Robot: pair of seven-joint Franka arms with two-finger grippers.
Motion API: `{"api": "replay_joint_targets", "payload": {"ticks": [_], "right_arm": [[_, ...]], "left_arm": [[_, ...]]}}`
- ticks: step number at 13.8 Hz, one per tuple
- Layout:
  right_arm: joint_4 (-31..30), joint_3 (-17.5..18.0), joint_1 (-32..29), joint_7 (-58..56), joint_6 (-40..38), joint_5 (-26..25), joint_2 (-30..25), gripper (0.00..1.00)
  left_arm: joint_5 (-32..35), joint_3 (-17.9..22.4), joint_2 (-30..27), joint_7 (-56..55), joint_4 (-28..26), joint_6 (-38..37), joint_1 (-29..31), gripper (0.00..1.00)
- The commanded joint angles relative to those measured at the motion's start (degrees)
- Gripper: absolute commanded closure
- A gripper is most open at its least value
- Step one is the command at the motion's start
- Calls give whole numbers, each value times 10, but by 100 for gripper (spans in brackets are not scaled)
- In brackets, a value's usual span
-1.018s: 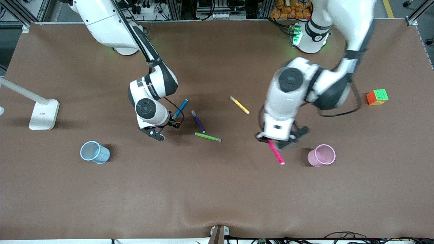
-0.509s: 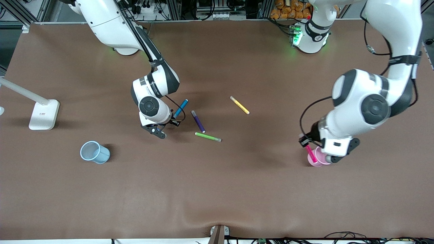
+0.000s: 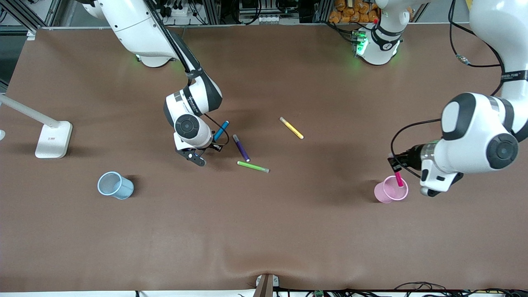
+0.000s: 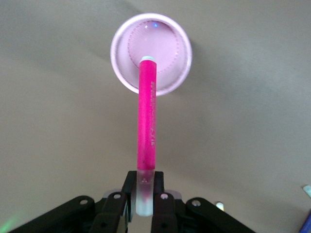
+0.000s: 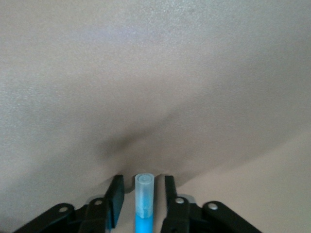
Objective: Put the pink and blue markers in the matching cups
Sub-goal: 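Carry the pink marker to the pink cup while the right gripper grasps blue, then lower the pink marker into the pink cup while the right gripper carries blue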
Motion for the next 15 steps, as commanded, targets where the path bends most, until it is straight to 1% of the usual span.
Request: {"api": "replay_joint_targets", "payload": {"ticks": [1,2,3,4,5,7,9,11,13,14,15], "right_arm": [[-23,-4,8,8,19,5,-10,70],[-24,-3,7,8,21,5,-9,70],[-25,-3,8,8,21,5,-9,80],[-25,-3,8,8,22,5,-9,94],[-24,-3,7,8,19,5,-12,100],[-23,-3,4,8,12,5,-23,100],[-4,-6,-1,7,-37,4,-38,100],[52,-8,-23,2,-125,2,-43,100],[115,-9,-48,4,-190,-6,-44,100],[140,-16,-53,4,-207,-9,-45,100],[160,-30,-54,2,-212,-22,-49,100]], "left_arm": [[-33,-2,21,37,7,-8,19,100],[-40,-1,24,42,12,-7,19,100],[-42,-1,31,41,20,-7,18,100],[-45,-1,34,42,26,-7,18,100],[-54,0,42,43,26,-7,19,100],[-67,0,57,43,26,-6,23,100],[-82,0,74,42,40,-4,29,100],[-98,1,91,41,57,-4,37,100],[-114,1,95,40,59,-3,41,100],[-115,1,97,40,59,-2,43,100],[-116,1,102,38,61,-1,45,100]]}}
